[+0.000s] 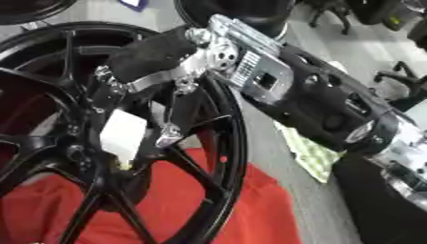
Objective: Pull the pin out of the wheel hub.
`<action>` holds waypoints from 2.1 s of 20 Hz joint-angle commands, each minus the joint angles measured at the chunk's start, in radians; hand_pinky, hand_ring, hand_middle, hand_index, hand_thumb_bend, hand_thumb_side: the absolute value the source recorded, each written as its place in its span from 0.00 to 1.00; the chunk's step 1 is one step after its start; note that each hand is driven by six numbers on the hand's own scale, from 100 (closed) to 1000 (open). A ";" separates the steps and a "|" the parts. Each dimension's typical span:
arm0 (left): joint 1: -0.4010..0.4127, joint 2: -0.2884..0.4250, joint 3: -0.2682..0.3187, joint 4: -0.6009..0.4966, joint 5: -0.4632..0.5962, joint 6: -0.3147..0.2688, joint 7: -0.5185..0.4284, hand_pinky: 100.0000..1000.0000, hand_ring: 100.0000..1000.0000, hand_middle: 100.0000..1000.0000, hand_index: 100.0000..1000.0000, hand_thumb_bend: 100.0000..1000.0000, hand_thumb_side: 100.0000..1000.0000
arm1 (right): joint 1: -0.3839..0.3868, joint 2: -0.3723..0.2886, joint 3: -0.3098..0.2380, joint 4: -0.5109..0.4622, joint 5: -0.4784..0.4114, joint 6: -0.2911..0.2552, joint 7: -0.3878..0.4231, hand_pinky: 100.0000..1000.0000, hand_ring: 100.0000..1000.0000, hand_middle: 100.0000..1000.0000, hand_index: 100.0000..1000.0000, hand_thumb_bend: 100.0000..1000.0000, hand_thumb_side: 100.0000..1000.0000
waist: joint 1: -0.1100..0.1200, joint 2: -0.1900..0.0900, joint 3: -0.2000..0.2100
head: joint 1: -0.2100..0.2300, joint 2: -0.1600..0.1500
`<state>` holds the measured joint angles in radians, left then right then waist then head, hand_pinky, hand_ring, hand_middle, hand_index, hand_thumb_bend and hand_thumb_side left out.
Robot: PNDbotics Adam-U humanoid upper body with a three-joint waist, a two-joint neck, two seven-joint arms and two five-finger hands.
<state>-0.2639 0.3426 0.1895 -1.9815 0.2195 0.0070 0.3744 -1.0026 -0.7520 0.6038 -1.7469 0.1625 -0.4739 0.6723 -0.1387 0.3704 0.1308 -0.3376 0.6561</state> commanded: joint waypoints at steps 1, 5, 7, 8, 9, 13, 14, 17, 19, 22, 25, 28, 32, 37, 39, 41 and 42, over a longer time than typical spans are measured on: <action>-0.003 0.009 0.010 -0.019 0.003 0.002 0.002 0.75 0.56 0.49 0.64 0.01 0.83 | -0.018 -0.022 -0.015 -0.015 -0.042 0.012 -0.030 0.79 0.66 0.31 0.41 0.12 0.05 | 0.006 -0.018 -0.002 | -0.005 -0.011; -0.002 0.009 0.011 -0.019 0.003 0.003 0.003 0.75 0.56 0.49 0.64 0.01 0.83 | -0.025 -0.024 -0.017 -0.026 -0.067 0.037 -0.052 0.79 0.64 0.27 0.37 0.14 0.09 | 0.005 -0.021 -0.003 | -0.006 -0.009; 0.000 0.009 0.012 -0.019 0.003 0.004 0.004 0.75 0.56 0.49 0.64 0.01 0.83 | -0.032 -0.026 -0.022 -0.032 -0.076 0.048 -0.058 0.79 0.63 0.26 0.36 0.16 0.11 | 0.006 -0.022 -0.004 | -0.004 -0.008; 0.000 0.009 0.012 -0.019 0.003 0.004 0.005 0.75 0.56 0.49 0.64 0.01 0.83 | -0.036 -0.027 -0.025 -0.035 -0.080 0.053 -0.059 0.79 0.63 0.25 0.35 0.16 0.12 | 0.006 -0.023 -0.004 | -0.004 -0.007; 0.001 0.010 0.013 -0.019 0.003 0.004 0.005 0.75 0.56 0.49 0.64 0.01 0.83 | -0.040 -0.028 -0.029 -0.037 -0.084 0.058 -0.061 0.78 0.63 0.24 0.35 0.17 0.12 | 0.006 -0.024 -0.004 | -0.004 -0.006; 0.004 0.011 0.014 -0.019 0.002 0.005 0.007 0.75 0.56 0.49 0.64 0.01 0.83 | -0.052 -0.035 -0.049 -0.039 -0.124 0.088 -0.072 0.78 0.62 0.23 0.34 0.16 0.11 | 0.006 -0.027 -0.007 | -0.001 -0.003; 0.004 0.011 0.014 -0.019 0.002 0.005 0.007 0.75 0.56 0.49 0.64 0.01 0.83 | -0.054 -0.038 -0.053 -0.040 -0.139 0.098 -0.076 0.78 0.62 0.23 0.34 0.16 0.11 | 0.006 -0.028 -0.007 | -0.001 -0.002; 0.005 0.011 0.014 -0.019 0.002 0.005 0.008 0.75 0.56 0.49 0.64 0.01 0.83 | -0.058 -0.044 -0.062 -0.047 -0.175 0.120 -0.071 0.78 0.62 0.23 0.34 0.16 0.11 | 0.006 -0.029 -0.008 | 0.000 -0.001; 0.006 0.011 0.014 -0.019 0.001 0.006 0.009 0.75 0.56 0.49 0.64 0.01 0.83 | -0.061 -0.049 -0.073 -0.047 -0.191 0.133 -0.071 0.79 0.62 0.22 0.33 0.12 0.08 | 0.007 -0.030 -0.010 | 0.003 0.004; 0.010 0.012 0.016 -0.019 0.000 0.007 0.012 0.75 0.56 0.49 0.64 0.01 0.83 | -0.062 -0.070 -0.126 -0.039 -0.231 0.163 -0.106 0.79 0.62 0.22 0.32 0.11 0.07 | 0.011 -0.035 -0.015 | 0.015 0.012; 0.014 0.013 0.016 -0.019 -0.001 0.007 0.014 0.76 0.56 0.49 0.64 0.01 0.83 | -0.054 -0.097 -0.165 -0.044 -0.277 0.189 -0.151 0.79 0.62 0.22 0.32 0.10 0.06 | 0.014 -0.038 -0.019 | 0.023 0.014; 0.018 0.012 0.018 -0.019 -0.002 0.008 0.016 0.76 0.56 0.49 0.64 0.01 0.83 | -0.038 -0.130 -0.208 -0.049 -0.325 0.214 -0.199 0.80 0.63 0.21 0.32 0.08 0.03 | 0.018 -0.042 -0.027 | 0.032 0.017; 0.026 0.012 0.022 -0.019 -0.004 0.008 0.021 0.76 0.56 0.49 0.64 0.01 0.83 | 0.010 -0.189 -0.282 -0.048 -0.385 0.239 -0.259 0.80 0.63 0.21 0.32 0.06 0.00 | 0.026 -0.046 -0.043 | 0.049 0.018; 0.037 0.012 0.033 -0.019 -0.009 0.005 0.032 0.76 0.56 0.49 0.64 0.01 0.83 | 0.120 -0.299 -0.399 -0.001 -0.460 0.241 -0.334 0.79 0.63 0.21 0.32 0.06 0.00 | 0.043 -0.049 -0.079 | 0.086 0.019; 0.040 0.011 0.038 -0.019 -0.011 0.003 0.037 0.76 0.56 0.49 0.64 0.01 0.83 | 0.169 -0.347 -0.449 0.022 -0.491 0.237 -0.365 0.79 0.63 0.21 0.32 0.07 0.00 | 0.052 -0.048 -0.095 | 0.105 0.019; 0.043 0.010 0.043 -0.019 -0.014 0.000 0.043 0.76 0.56 0.49 0.64 0.01 0.83 | 0.219 -0.385 -0.499 0.046 -0.521 0.230 -0.396 0.79 0.63 0.21 0.32 0.08 0.00 | 0.060 -0.048 -0.111 | 0.124 0.021; 0.045 0.009 0.046 -0.019 -0.015 -0.001 0.046 0.76 0.56 0.49 0.64 0.01 0.82 | 0.244 -0.399 -0.523 0.060 -0.537 0.227 -0.411 0.79 0.63 0.22 0.32 0.09 0.00 | 0.065 -0.048 -0.120 | 0.135 0.021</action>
<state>-0.2169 0.3423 0.2238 -1.9815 0.2084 0.0082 0.4136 -0.7515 -1.0886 0.1279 -1.7001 -0.3488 -0.2438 0.2827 -0.0753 0.3462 0.0076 -0.2144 0.6756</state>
